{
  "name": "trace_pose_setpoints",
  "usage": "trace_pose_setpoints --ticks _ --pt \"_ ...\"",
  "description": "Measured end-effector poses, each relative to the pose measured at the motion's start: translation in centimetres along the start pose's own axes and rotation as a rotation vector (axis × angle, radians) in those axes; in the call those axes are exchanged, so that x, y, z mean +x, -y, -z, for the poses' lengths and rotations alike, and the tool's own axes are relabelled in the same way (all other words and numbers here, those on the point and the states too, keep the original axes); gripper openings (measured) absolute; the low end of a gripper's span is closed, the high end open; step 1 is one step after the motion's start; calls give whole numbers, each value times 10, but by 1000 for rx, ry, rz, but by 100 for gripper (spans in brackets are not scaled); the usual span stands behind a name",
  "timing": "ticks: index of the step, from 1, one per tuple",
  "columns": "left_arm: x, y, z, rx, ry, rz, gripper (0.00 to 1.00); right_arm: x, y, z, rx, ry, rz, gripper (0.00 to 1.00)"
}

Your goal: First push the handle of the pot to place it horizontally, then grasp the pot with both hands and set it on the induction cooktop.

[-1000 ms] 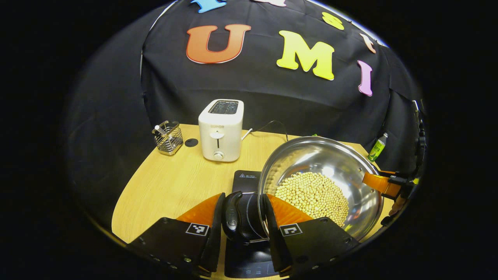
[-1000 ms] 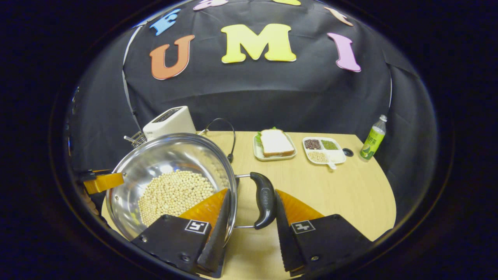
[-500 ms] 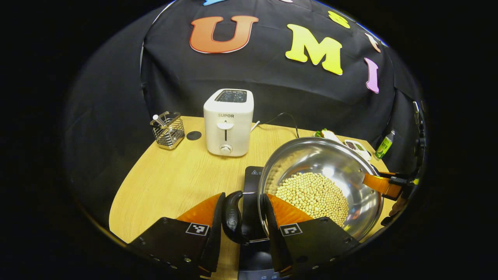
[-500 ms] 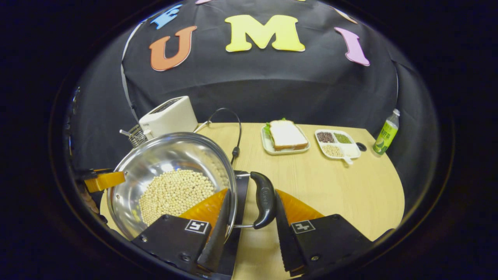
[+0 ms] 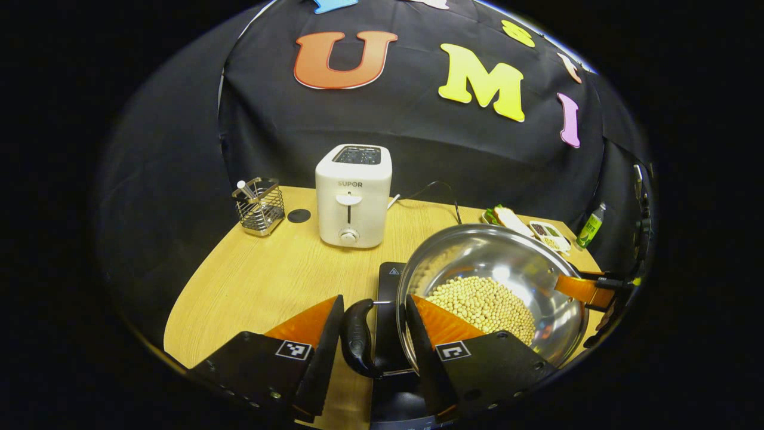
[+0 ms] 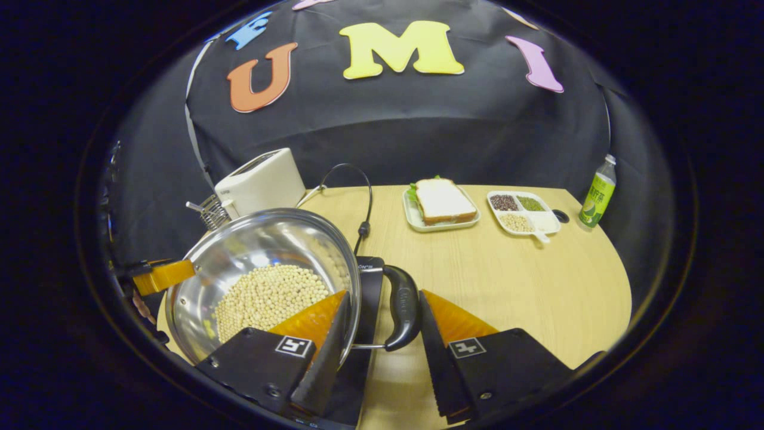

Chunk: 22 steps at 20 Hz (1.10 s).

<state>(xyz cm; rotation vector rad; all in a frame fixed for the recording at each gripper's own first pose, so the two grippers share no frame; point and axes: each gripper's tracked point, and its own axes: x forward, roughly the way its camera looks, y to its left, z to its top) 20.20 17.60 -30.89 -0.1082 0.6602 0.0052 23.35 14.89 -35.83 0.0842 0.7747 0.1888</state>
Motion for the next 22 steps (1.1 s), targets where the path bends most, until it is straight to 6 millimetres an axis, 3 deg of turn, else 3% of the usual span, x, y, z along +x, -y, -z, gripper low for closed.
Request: trace_pose_setpoints --ticks 1,3,4,5,8,12,13,14,17,22 --pt "-1 1 1 -2 -2 -1 63 -1 5 1 3 1 14 77" --pt "-2 0 3 10 -2 -24 71 -3 3 1 11 9 3 85" --pt "-8 0 1 23 4 -35 90 -6 3 0 18 20 0 85" --pt "-15 1 -4 24 30 -43 93 -10 2 -3 24 39 -6 88" --pt "-37 9 -19 18 103 -44 94 -31 1 -8 34 86 -26 82" --pt "-76 20 -40 20 197 -48 93 -81 -1 -33 4 240 -51 81" --pt "-86 26 -43 21 214 -42 93 -95 -2 -40 5 288 -54 87" --pt "-98 32 -47 26 231 -37 94 -109 1 -44 -1 327 -45 87" --pt "-133 52 -55 59 287 -19 93 -154 9 -58 -47 430 1 95" --pt "-200 92 -71 80 415 -1 93 -235 36 -71 -73 553 116 96"
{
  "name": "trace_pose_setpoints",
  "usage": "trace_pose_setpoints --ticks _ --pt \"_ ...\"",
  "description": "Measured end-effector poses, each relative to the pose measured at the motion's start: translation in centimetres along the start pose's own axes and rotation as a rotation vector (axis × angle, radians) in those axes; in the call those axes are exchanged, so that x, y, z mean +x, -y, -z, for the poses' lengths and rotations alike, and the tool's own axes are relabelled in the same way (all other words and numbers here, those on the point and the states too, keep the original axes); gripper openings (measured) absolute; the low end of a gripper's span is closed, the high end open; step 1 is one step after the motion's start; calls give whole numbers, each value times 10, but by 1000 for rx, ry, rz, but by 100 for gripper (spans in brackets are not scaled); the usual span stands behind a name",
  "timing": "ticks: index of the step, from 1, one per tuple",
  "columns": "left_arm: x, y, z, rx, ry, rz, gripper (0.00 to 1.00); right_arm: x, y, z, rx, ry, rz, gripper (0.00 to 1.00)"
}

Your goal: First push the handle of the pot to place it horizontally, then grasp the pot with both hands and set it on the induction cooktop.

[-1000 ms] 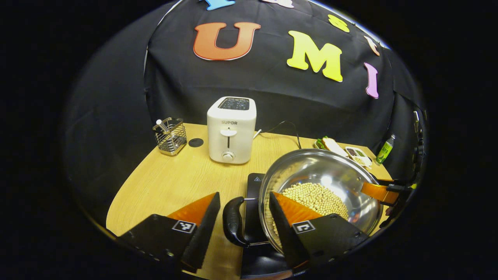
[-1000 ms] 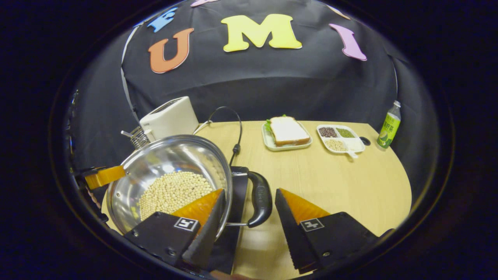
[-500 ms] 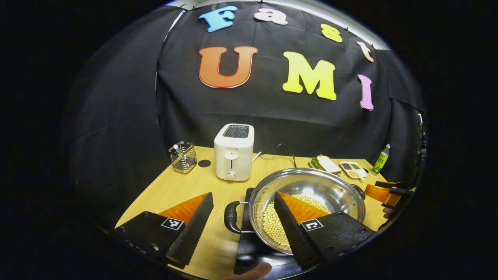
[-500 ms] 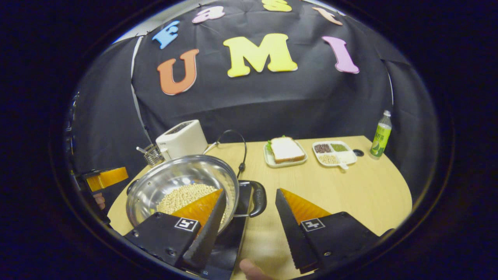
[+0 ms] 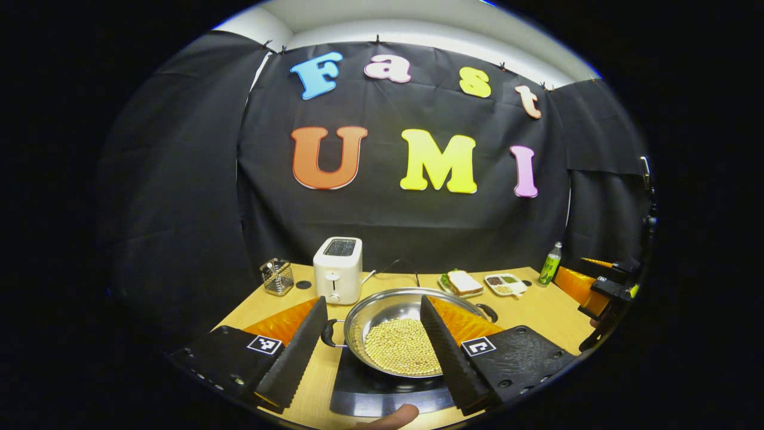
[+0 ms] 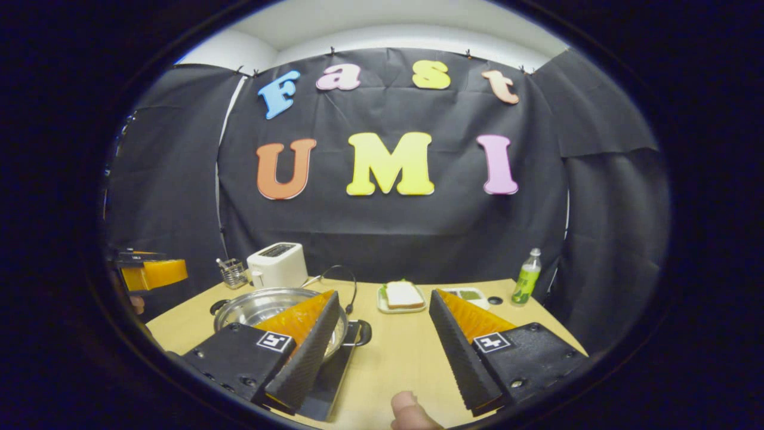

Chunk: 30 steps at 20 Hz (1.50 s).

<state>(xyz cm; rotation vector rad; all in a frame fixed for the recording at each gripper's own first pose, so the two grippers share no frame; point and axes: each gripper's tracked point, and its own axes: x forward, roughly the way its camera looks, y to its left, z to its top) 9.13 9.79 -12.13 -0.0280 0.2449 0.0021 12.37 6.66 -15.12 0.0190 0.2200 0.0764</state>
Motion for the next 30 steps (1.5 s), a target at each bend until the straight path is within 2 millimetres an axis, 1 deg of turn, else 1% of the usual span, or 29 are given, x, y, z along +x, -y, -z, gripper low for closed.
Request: trace_pose_setpoints --ticks 3,6,8,9,11,12,13,14,15,17,18,20,23,24,25,26,28,30 --pt "-30 13 -24 27 78 -9 93 -39 19 -29 58 57 38 95" --pt "-55 30 -41 2 132 3 94 -71 41 -51 104 89 56 95" --pt "-70 37 -50 -8 164 15 94 -88 58 -64 97 121 81 94" --pt "-76 38 -52 -9 174 11 94 -97 67 -68 88 138 104 95" --pt "-88 39 -50 7 185 -11 95 -113 79 -80 29 186 137 94" --pt "-93 39 -49 12 190 -24 95 -123 78 -84 7 211 135 95" --pt "-98 42 -50 18 200 -25 95 -132 72 -90 6 236 114 95" --pt "-103 48 -50 21 214 -23 95 -140 65 -92 16 251 91 95" --pt "-107 53 -50 24 225 -16 95 -148 63 -90 23 247 83 96" --pt "-119 57 -48 21 238 -17 95 -161 74 -84 24 223 117 94" --pt "-124 59 -49 19 246 -16 95 -169 76 -88 23 230 132 95" --pt "-133 66 -52 21 266 -12 95 -181 75 -95 15 256 140 96" --pt "-145 69 -56 26 288 -16 95 -204 66 -93 26 244 108 94" --pt "-148 71 -54 31 287 -15 95 -210 62 -92 31 239 91 95" --pt "-150 71 -53 36 285 -15 95 -214 61 -91 28 235 84 94" --pt "-152 71 -53 41 279 -18 95 -219 65 -89 26 229 89 94" --pt "-154 65 -51 47 265 -39 95 -227 73 -83 29 216 110 94" --pt "-155 58 -47 52 255 -67 95 -231 80 -82 45 218 133 94"
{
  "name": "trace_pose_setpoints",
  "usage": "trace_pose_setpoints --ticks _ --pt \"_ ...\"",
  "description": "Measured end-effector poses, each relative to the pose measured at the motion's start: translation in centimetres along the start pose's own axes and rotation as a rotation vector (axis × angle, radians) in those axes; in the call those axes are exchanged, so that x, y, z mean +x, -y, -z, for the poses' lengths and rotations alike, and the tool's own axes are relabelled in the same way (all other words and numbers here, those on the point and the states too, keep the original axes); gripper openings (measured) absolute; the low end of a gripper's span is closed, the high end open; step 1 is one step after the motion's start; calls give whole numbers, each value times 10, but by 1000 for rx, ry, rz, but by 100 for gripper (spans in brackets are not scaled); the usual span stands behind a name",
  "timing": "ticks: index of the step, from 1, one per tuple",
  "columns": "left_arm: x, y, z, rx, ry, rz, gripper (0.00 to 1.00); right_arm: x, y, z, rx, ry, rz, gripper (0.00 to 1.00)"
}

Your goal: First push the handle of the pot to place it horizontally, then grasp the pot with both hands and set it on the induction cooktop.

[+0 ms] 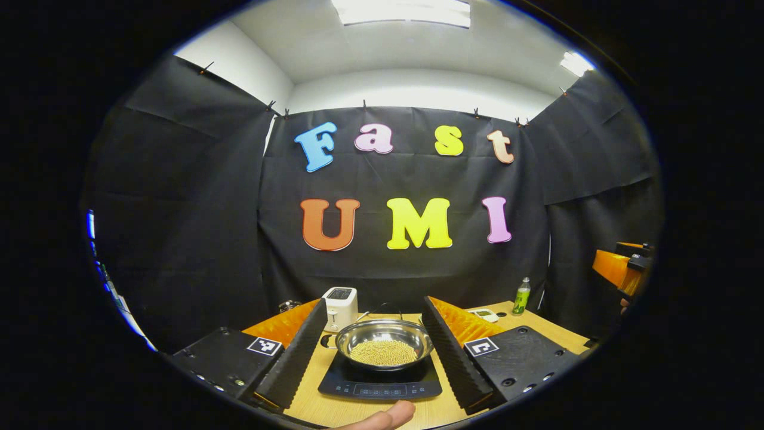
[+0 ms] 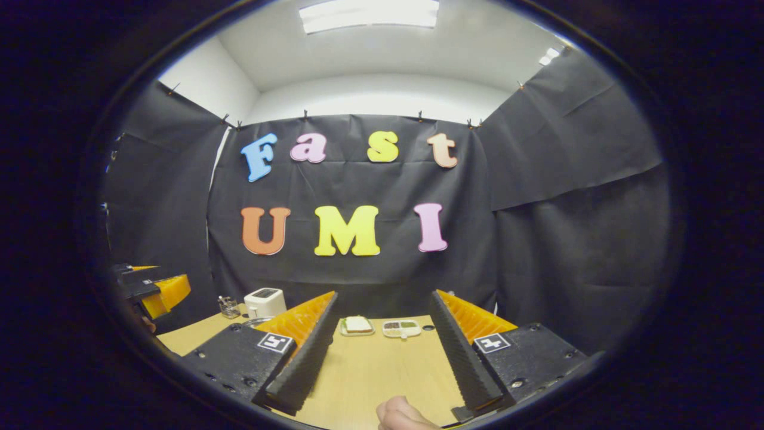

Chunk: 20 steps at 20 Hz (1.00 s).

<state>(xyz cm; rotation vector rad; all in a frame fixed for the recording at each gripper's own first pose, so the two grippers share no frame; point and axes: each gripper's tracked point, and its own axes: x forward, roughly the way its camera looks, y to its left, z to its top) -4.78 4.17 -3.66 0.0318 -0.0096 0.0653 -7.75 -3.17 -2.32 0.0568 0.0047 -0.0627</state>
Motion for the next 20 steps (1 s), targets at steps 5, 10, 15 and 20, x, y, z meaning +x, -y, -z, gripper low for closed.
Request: trace_pose_setpoints --ticks 5,10,15,20 --pt "-8 -2 10 -9 -12 0 95 -10 -11 13 37 -37 -73 95" --pt "-15 -9 13 4 -8 -2 95 -6 -15 25 55 -75 -93 94" --pt "-17 -10 18 14 -12 9 95 -6 -19 25 15 -61 -91 95" --pt "-21 -9 26 19 -25 21 95 -9 -33 25 16 -50 -122 95"
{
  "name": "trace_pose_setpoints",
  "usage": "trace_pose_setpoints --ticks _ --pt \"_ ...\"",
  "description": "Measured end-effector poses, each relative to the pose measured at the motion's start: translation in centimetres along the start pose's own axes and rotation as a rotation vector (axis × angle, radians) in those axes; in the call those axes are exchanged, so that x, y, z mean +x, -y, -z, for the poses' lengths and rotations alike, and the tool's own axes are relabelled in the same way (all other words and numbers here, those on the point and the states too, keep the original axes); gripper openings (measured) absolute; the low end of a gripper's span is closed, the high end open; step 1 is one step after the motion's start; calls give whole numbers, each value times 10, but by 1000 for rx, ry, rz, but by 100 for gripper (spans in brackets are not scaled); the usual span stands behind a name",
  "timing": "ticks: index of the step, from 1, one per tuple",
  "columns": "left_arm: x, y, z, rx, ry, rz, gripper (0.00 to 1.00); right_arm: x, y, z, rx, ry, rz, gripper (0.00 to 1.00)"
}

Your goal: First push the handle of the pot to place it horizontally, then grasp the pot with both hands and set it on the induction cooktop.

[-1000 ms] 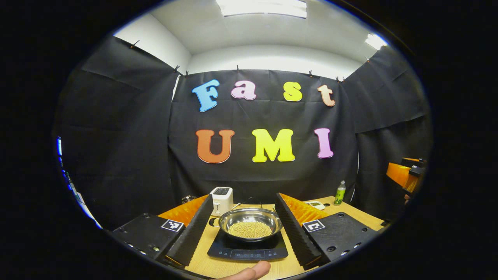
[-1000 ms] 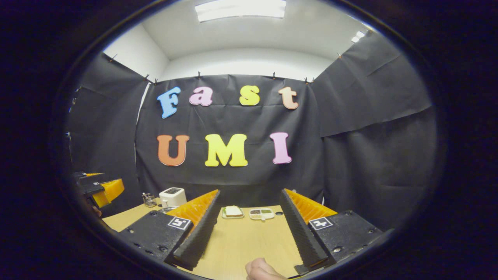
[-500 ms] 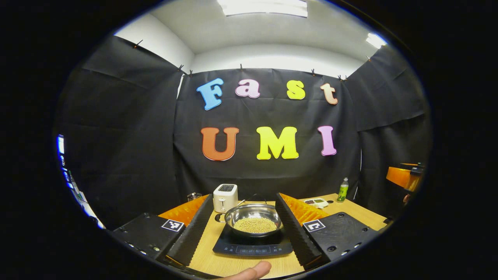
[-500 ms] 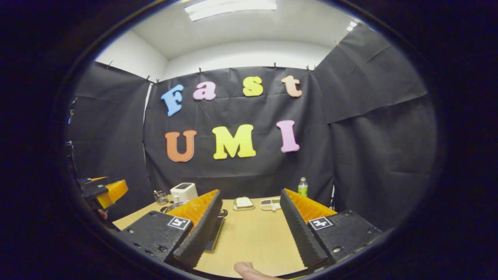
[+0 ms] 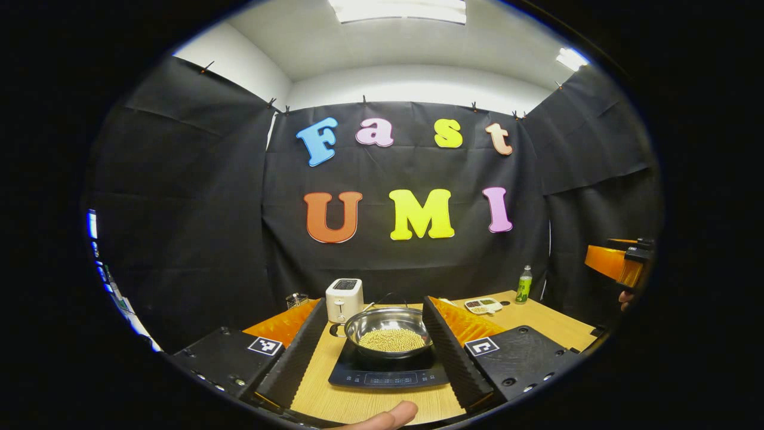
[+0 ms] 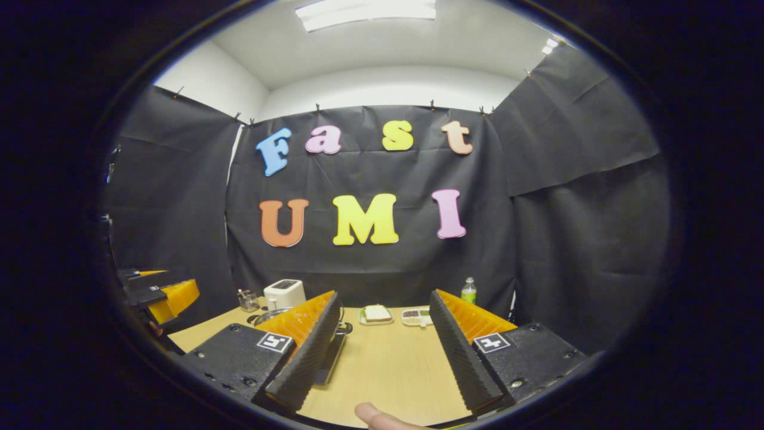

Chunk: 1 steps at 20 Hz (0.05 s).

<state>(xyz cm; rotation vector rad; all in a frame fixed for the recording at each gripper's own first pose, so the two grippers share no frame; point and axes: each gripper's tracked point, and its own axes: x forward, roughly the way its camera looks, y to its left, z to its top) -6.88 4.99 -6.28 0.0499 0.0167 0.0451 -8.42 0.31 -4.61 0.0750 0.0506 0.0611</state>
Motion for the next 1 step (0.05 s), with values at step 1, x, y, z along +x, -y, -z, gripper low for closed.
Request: trace_pose_setpoints --ticks 1 --pt "1 0 0 3 -2 0 84 0 0 0 -2 2 -1 95"
